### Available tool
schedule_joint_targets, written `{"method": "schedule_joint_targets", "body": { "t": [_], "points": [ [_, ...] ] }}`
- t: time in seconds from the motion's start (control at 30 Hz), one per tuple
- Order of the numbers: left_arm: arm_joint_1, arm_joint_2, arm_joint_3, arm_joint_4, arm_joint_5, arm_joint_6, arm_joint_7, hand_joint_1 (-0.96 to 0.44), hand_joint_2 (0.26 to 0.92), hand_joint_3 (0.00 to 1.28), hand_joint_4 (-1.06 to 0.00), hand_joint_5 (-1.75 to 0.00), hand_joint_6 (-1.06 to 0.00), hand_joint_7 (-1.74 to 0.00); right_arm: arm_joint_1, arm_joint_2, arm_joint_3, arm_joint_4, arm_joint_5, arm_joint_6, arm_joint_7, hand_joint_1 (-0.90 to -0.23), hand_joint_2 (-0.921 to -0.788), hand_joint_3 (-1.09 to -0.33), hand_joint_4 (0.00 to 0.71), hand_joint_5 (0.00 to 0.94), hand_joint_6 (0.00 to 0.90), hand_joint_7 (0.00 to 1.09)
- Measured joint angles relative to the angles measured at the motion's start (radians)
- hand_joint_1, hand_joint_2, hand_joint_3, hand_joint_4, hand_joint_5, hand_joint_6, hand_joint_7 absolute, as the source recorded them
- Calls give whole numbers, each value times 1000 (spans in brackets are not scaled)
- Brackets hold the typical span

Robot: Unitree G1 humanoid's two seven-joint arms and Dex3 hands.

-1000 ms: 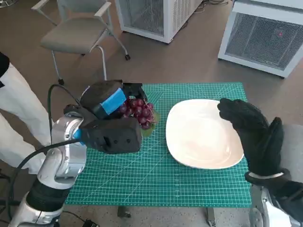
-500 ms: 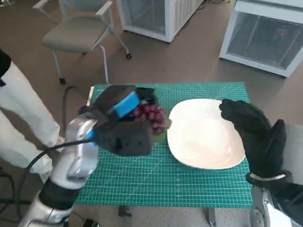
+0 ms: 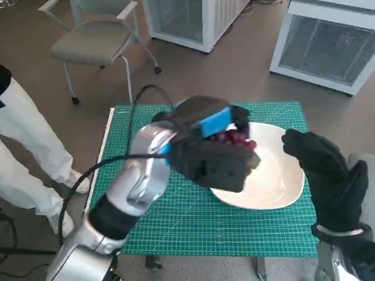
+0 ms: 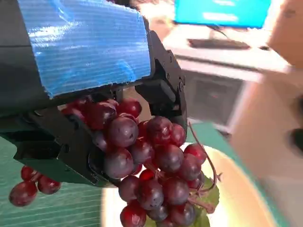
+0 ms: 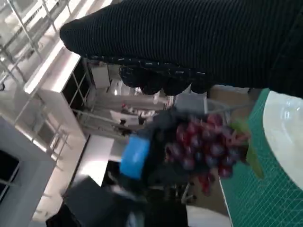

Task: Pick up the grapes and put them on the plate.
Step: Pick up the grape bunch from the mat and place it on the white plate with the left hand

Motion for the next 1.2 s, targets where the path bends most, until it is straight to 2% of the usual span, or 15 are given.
{"method": "schedule_joint_targets", "body": {
  "t": [0.1,0.27,0.37,0.53,0.7,0.87,0.97,1.2],
  "points": [
    [-57,-34,-8,76,-16,-24,-13,1,900,49,-754,-1203,-705,-981,11,0,-6,-16,1,2,-7,-455,-921,-626,414,643,167,957],
    [-137,-89,-15,212,-37,-81,-17,0,890,63,-765,-1190,-705,-982,23,0,-15,-41,7,15,-18,-453,-921,-624,414,643,167,957],
    [-174,-115,-17,285,-40,-112,-15,0,878,95,-728,-1230,-724,-970,27,0,-18,-53,8,17,-24,-453,-921,-622,415,643,167,957],
    [-214,-152,-22,388,-40,-150,0,0,729,415,-651,-1266,-661,-1187,33,0,-20,-62,6,17,-34,-454,-921,-620,416,642,169,956],
    [-238,-183,-27,478,-37,-176,22,0,698,495,-620,-1292,-632,-1248,36,0,-20,-63,4,16,-37,-455,-921,-619,418,641,170,955],
    [-251,-204,-31,549,-35,-194,42,-2,729,411,-620,-1404,-743,-965,36,0,-21,-63,3,15,-38,-455,-921,-619,420,640,172,955],
    [-255,-216,-33,584,-33,-197,54,-3,753,350,-633,-1422,-787,-857,37,0,-23,-63,0,13,-40,-452,-921,-619,422,640,174,954],
    [-257,-227,-35,619,-32,-198,83,0,817,253,-619,-1437,-758,-854,37,1,-27,-63,-3,10,-46,-449,-921,-620,431,642,184,955]
  ]
}}
